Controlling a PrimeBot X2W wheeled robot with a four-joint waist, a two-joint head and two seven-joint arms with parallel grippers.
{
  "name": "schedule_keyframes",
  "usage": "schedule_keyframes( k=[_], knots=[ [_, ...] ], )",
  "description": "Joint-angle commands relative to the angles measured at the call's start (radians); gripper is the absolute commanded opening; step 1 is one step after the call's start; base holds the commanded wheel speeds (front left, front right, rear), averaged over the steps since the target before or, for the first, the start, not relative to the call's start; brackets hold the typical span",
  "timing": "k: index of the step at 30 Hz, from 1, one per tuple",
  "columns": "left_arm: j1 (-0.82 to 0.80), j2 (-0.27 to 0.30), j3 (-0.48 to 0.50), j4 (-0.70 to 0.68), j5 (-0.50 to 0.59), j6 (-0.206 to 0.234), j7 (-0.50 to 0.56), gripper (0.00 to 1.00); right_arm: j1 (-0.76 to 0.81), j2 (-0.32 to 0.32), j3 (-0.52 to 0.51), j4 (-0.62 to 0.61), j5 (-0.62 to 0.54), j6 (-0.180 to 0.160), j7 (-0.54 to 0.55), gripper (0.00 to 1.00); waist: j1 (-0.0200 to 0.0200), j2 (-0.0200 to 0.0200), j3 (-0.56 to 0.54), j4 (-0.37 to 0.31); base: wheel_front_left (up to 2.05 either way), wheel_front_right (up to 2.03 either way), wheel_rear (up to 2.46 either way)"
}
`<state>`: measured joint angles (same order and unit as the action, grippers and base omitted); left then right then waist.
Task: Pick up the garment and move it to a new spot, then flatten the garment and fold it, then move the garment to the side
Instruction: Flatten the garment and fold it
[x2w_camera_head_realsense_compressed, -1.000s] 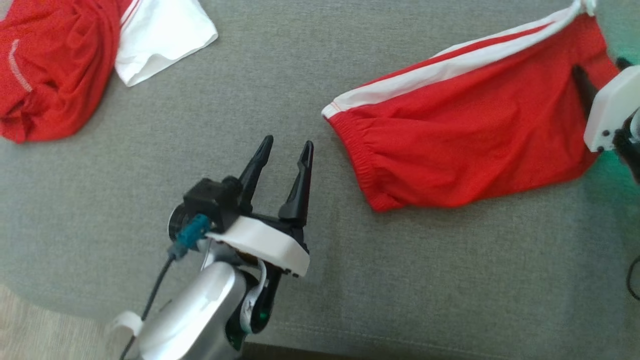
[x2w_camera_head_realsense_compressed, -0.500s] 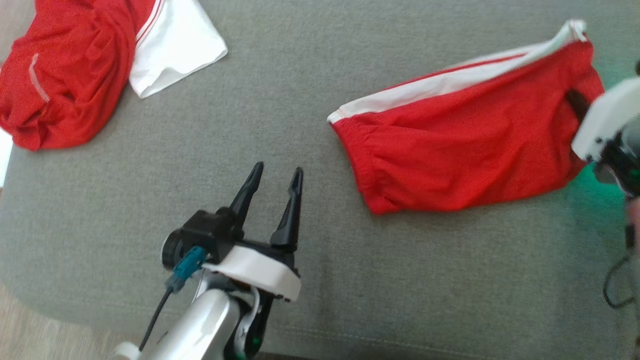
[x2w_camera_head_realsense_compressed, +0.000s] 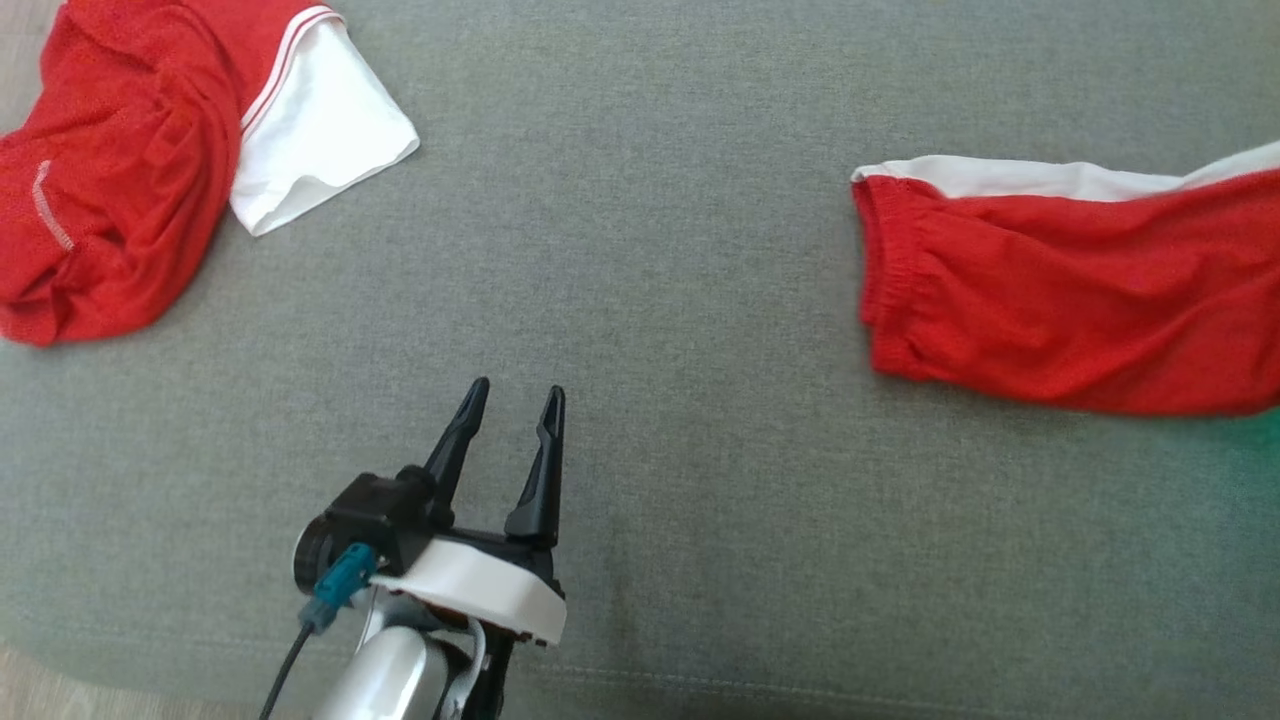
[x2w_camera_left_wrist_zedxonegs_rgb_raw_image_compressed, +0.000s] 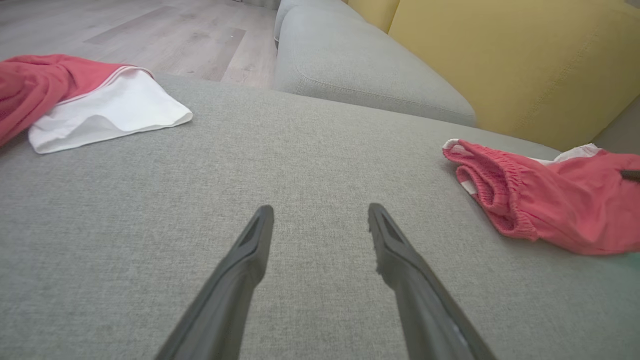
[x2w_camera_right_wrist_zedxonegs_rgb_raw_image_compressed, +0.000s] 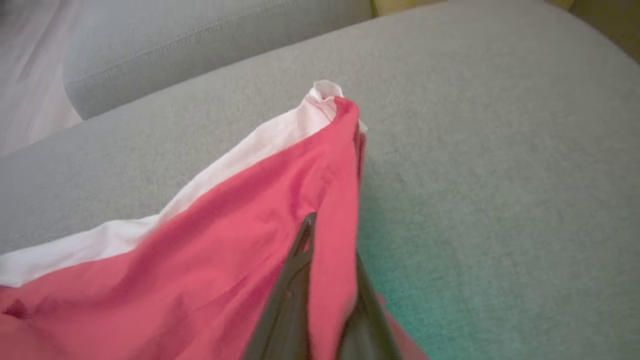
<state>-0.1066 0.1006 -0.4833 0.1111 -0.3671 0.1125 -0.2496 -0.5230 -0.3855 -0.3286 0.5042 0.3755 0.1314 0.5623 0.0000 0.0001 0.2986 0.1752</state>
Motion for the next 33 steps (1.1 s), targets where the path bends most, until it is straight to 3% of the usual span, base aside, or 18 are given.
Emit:
schedule_keyframes(
  k=[1,8,11,15,25,26,27,28,33],
  knots=[
    [-0.007,-0.004,0.043,-0.023,0.012,-0.008,-0.012,1.00,-0.032,-0.012,0.027,-0.072,0.006,-0.001,0.002,0.00,0.0000,-0.0001,-0.003,0.003,0.00,0.00,0.00],
    [0.014,-0.031,0.083,-0.002,0.037,-0.039,-0.012,1.00,-0.018,0.106,0.250,-0.309,0.099,-0.001,0.124,0.00,0.0000,-0.0001,-0.035,0.015,0.00,0.00,0.00],
    [0.012,-0.039,0.087,0.008,0.043,-0.051,-0.012,1.00,0.002,0.165,0.349,-0.353,0.105,-0.001,0.157,0.00,0.0000,-0.0001,-0.039,0.027,0.00,0.00,0.00],
    [0.002,-0.046,0.082,0.020,0.045,-0.063,-0.012,1.00,0.027,0.223,0.412,-0.318,0.068,-0.001,0.146,0.00,0.0000,-0.0001,-0.042,0.057,0.00,0.00,0.00],
    [0.019,-0.050,0.090,0.030,0.034,-0.059,-0.012,1.00,0.036,0.271,0.444,-0.207,-0.026,-0.001,0.039,0.00,0.0000,-0.0001,-0.050,0.075,0.00,0.00,0.00],
    [0.021,-0.050,0.090,0.030,0.033,-0.057,-0.012,1.00,0.034,0.277,0.442,-0.198,-0.034,-0.001,0.022,0.21,0.0000,-0.0001,-0.051,0.073,0.00,0.00,0.00],
    [0.022,-0.050,0.090,0.030,0.033,-0.056,-0.012,1.00,0.031,0.283,0.445,-0.191,-0.038,-0.001,0.008,0.91,0.0000,-0.0001,-0.052,0.070,0.00,0.00,0.00],
    [0.023,-0.050,0.090,0.032,0.034,-0.055,-0.012,1.00,0.029,0.291,0.448,-0.185,-0.036,-0.001,-0.004,1.00,0.0000,-0.0001,-0.054,0.066,0.00,0.00,0.00],
    [0.023,-0.050,0.096,0.037,0.042,-0.056,-0.012,1.00,0.037,0.320,0.502,-0.184,0.018,-0.001,-0.056,1.00,0.0000,-0.0001,-0.077,0.043,0.00,0.00,0.00]
  ],
)
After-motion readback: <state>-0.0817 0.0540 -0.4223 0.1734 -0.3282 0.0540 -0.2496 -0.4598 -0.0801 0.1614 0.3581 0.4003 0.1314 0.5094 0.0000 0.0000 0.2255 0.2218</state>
